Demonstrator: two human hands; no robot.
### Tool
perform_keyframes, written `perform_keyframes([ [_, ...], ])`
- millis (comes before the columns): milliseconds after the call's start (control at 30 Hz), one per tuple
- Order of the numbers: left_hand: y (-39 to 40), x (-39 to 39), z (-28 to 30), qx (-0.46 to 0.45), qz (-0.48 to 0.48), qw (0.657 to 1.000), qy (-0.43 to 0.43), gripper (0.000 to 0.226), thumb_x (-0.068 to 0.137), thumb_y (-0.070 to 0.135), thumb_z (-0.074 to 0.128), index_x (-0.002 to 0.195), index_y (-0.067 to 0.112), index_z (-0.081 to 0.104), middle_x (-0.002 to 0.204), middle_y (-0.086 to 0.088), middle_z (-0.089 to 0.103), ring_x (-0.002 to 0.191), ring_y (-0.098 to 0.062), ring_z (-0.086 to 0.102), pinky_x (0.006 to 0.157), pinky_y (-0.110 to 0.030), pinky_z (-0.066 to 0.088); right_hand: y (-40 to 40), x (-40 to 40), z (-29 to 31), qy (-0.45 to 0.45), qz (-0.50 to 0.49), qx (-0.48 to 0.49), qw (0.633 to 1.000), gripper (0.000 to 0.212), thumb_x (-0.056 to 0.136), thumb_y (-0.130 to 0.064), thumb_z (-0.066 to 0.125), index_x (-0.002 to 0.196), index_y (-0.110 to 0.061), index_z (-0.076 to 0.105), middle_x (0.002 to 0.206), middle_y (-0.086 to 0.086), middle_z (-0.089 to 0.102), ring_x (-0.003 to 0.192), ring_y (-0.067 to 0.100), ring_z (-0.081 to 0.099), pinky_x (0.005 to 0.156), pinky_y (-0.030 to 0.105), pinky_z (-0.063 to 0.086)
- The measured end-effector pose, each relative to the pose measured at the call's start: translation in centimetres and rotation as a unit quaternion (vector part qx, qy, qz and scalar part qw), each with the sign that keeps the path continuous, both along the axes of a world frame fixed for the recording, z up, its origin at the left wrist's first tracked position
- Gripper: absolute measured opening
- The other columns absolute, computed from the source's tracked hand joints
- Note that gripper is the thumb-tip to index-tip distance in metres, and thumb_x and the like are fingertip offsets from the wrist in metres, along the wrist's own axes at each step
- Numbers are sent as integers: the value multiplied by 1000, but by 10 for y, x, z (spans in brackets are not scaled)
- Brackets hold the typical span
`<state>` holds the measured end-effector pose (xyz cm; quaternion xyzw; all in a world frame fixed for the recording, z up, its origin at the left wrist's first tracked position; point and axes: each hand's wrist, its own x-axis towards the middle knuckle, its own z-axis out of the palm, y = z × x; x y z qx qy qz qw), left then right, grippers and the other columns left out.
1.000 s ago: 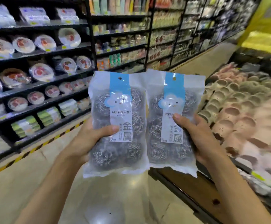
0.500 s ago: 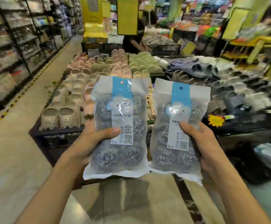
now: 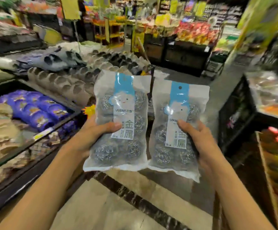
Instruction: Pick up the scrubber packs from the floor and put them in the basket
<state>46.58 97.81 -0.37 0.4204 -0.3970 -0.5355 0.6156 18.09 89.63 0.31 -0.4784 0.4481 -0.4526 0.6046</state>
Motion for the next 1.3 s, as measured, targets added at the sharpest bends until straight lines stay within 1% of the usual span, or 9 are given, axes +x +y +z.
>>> perform_keyframes([
  [67, -55, -19, -4, 3, -41, 999, -3, 57, 79, -1, 70, 134, 12, 63, 131, -22, 68, 118, -44, 67, 94, -56, 57, -30, -27, -5, 7, -41, -6, 999, 36, 90, -24, 74, 123, -10, 67, 106, 13, 80, 94, 31, 78, 79, 44, 63],
  [133, -106, -37, -8, 13, -72, 997, -3, 61, 73, 4, 82, 131, 13, 66, 130, -21, 69, 117, -43, 68, 94, -56, 57, -60, -50, -8, 7, -80, -5, 997, 40, 90, -25, 74, 126, -11, 66, 109, 12, 80, 97, 31, 78, 76, 41, 63],
  [200, -156, -52, -8, 30, -100, 995, 5, 76, 62, 14, 94, 131, 10, 66, 126, -20, 72, 111, -38, 72, 85, -47, 61, -93, -66, -7, 8, -108, -1, 994, 36, 92, -22, 72, 126, -11, 66, 110, 13, 79, 97, 30, 78, 72, 38, 64],
  [333, -258, -80, -6, 24, -136, 990, 11, 47, 78, 0, 70, 124, 10, 68, 117, -18, 76, 102, -33, 76, 76, -39, 63, -163, -87, 1, 16, -151, 0, 988, 30, 96, -18, 70, 124, -11, 66, 109, 12, 79, 96, 29, 78, 72, 36, 65],
  [567, -415, -114, -3, 26, -184, 983, 13, 47, 77, -1, 65, 122, 13, 68, 111, -12, 79, 97, -29, 77, 72, -35, 63, -287, -115, 12, 22, -203, 12, 979, 33, 94, -20, 71, 126, -12, 65, 106, 12, 80, 94, 29, 79, 70, 36, 64],
  [767, -540, -139, -19, 46, -232, 972, 8, 70, 64, 18, 94, 128, 10, 68, 122, -19, 74, 107, -36, 74, 80, -41, 62, -404, -144, -2, 19, -224, 32, 974, 34, 92, -22, 72, 125, -13, 65, 103, 11, 80, 90, 28, 79, 67, 35, 64],
  [900, -629, -163, -38, 68, -215, 974, 13, 52, 79, 4, 72, 130, 7, 66, 124, -21, 72, 110, -38, 72, 83, -45, 62, -500, -165, -20, 24, -211, 41, 976, 32, 93, -23, 71, 123, -14, 65, 101, 11, 81, 87, 27, 79, 62, 34, 63],
  [1167, -801, -198, -44, 108, -156, 982, 24, 56, 78, 2, 72, 133, 8, 63, 126, -21, 71, 114, -41, 70, 92, -55, 59, -706, -202, -34, 11, -160, 65, 985, 36, 89, -25, 73, 123, -14, 67, 103, 12, 80, 89, 27, 79, 64, 36, 64],
  [1300, -869, -197, -46, 104, -105, 988, 39, 42, 75, 2, 73, 114, 16, 76, 120, -18, 75, 106, -36, 74, 82, -46, 62, -801, -199, -35, 34, -116, 64, 991, 29, 93, -26, 71, 120, -16, 67, 104, 10, 80, 91, 26, 79, 76, 41, 62],
])
